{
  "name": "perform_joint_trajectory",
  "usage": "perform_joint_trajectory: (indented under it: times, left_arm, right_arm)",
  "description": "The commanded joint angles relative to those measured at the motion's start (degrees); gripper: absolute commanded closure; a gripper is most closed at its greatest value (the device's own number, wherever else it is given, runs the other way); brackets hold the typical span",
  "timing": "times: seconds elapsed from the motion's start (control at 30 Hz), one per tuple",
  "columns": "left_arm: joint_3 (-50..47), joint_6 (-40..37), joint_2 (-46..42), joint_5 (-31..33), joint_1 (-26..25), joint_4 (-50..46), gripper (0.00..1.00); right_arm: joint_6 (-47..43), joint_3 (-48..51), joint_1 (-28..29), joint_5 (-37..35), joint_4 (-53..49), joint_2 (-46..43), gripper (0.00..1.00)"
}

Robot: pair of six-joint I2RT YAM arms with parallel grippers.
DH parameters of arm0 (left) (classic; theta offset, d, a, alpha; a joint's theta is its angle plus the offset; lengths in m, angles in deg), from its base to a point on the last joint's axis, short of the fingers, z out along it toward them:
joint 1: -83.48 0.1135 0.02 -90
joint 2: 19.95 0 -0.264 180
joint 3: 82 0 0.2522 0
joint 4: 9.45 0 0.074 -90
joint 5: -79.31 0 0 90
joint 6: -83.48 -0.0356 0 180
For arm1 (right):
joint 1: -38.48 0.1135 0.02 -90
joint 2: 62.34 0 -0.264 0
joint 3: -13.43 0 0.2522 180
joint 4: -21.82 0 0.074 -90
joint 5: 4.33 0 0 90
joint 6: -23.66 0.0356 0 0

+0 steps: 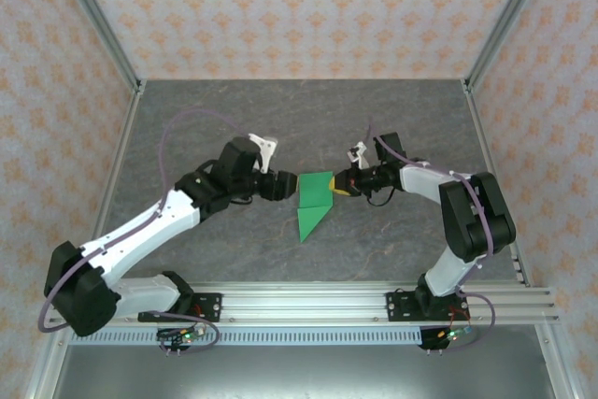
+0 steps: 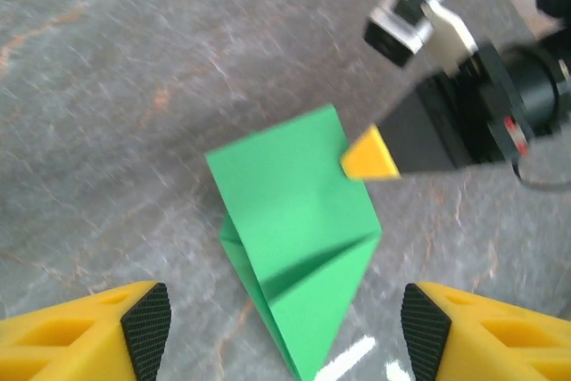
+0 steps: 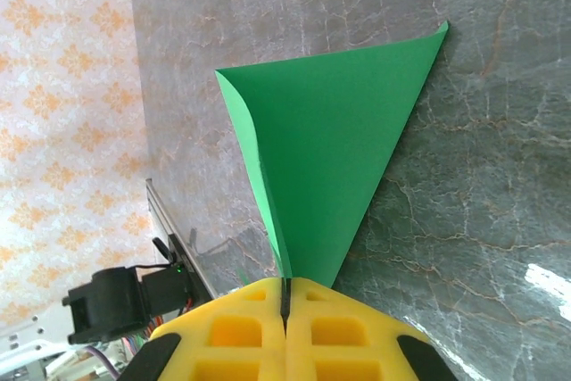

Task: Fold a paper plane with a square sheet of paper (fold left side to right side)
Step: Fold the wing for the fifth time at the center of the table.

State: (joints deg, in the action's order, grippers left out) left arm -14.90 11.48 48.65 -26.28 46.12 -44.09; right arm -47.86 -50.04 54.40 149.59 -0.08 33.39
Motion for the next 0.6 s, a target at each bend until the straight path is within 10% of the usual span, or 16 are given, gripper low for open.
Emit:
perform_joint_trajectory:
  times: [0.0, 0.57]
  left_arm:
    - [-3.88, 0.64, -2.4, 8.78, -4.24, -6.1, 0.29]
    - [0.48, 5.16, 10.72, 17.66, -22.98, -3.66, 0.31]
  right_arm:
    - [1.99, -2.71, 0.48, -1.87, -3.78, 0.72, 1.0]
    - [5.9, -5.12, 1.74, -4.42, -7.56, 1.35, 1.0]
